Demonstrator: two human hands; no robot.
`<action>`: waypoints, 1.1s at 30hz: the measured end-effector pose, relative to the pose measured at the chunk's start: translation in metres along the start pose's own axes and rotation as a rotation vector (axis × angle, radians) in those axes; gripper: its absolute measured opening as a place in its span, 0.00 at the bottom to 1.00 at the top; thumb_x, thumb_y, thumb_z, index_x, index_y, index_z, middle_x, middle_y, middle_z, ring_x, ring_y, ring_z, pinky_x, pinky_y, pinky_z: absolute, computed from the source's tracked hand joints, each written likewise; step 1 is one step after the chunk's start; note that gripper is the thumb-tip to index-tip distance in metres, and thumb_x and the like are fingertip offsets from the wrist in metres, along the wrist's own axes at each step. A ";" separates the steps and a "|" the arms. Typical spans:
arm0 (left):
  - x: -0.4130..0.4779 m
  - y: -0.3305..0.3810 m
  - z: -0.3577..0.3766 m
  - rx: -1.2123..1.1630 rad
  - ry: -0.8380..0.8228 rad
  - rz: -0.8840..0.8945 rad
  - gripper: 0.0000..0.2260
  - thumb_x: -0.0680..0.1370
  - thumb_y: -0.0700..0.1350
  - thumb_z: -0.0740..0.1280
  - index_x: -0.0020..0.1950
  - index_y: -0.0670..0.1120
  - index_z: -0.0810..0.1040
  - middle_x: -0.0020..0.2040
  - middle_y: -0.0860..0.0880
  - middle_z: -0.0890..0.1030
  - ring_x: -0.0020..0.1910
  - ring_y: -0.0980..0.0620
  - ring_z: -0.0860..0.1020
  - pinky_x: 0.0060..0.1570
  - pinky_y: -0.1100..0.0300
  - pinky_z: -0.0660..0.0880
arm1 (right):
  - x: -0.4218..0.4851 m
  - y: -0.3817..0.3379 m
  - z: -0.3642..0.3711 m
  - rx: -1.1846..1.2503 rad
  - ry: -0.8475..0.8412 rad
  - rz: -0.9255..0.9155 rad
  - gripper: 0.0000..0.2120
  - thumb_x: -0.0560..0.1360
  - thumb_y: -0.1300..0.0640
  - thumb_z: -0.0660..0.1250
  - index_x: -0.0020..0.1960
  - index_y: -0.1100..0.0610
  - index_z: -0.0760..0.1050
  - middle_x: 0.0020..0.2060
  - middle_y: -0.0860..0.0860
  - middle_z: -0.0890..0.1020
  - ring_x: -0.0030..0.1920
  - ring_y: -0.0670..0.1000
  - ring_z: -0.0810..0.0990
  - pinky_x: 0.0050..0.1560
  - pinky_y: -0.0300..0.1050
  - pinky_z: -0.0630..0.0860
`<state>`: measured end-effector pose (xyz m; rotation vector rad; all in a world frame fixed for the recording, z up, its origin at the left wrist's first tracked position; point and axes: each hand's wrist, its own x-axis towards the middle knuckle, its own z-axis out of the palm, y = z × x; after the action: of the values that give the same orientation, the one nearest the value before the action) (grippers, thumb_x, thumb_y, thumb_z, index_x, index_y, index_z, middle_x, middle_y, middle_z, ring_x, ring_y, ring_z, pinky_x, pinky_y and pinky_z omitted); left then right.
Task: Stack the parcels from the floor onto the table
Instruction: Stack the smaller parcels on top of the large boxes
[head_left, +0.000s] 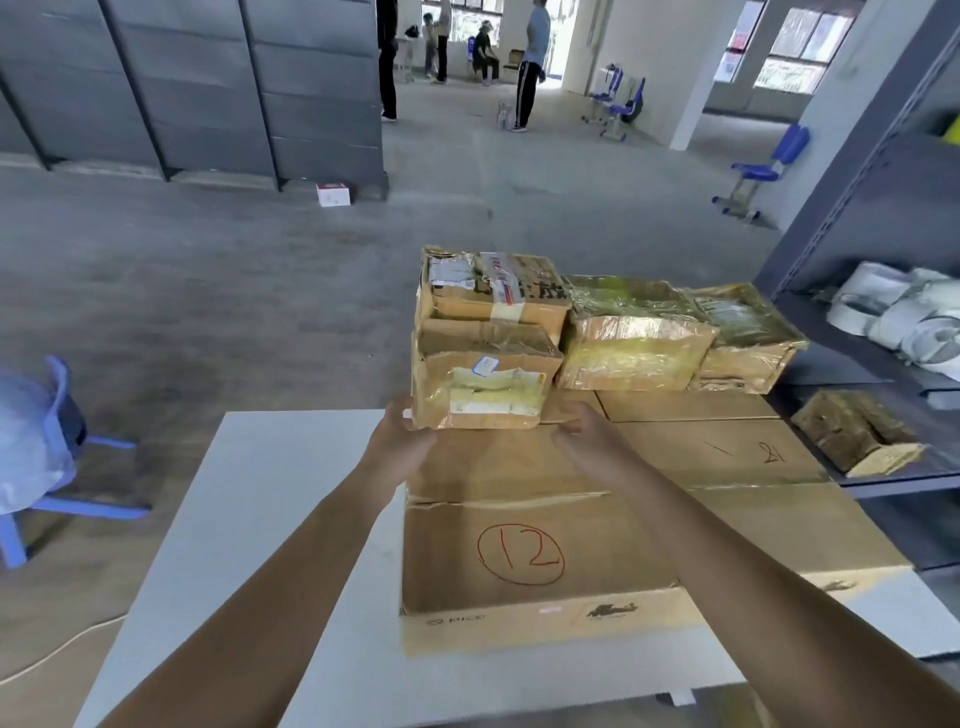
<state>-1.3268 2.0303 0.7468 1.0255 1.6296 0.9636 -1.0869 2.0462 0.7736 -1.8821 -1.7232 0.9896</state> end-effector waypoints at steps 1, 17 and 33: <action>-0.007 -0.002 0.000 -0.016 -0.003 -0.006 0.18 0.74 0.49 0.69 0.60 0.57 0.67 0.48 0.53 0.77 0.46 0.52 0.79 0.45 0.58 0.76 | -0.008 0.003 0.002 -0.019 -0.006 -0.009 0.23 0.79 0.53 0.61 0.73 0.50 0.62 0.59 0.48 0.76 0.40 0.43 0.75 0.35 0.38 0.72; -0.191 -0.076 0.006 0.127 0.230 -0.050 0.26 0.75 0.42 0.66 0.72 0.50 0.64 0.66 0.45 0.71 0.50 0.48 0.76 0.45 0.58 0.73 | -0.149 0.040 0.037 0.049 -0.081 -0.431 0.22 0.77 0.46 0.65 0.69 0.49 0.68 0.57 0.48 0.79 0.54 0.48 0.79 0.50 0.44 0.74; -0.340 -0.227 -0.055 0.317 0.442 -0.231 0.22 0.74 0.39 0.66 0.68 0.43 0.68 0.62 0.38 0.73 0.59 0.40 0.74 0.58 0.49 0.74 | -0.273 0.090 0.187 0.132 -0.463 -0.353 0.22 0.77 0.46 0.65 0.69 0.47 0.67 0.58 0.50 0.77 0.48 0.45 0.78 0.45 0.37 0.71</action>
<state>-1.3543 1.6294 0.6534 0.8371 2.2702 0.8279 -1.1576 1.7354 0.6478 -1.2667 -2.0879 1.4230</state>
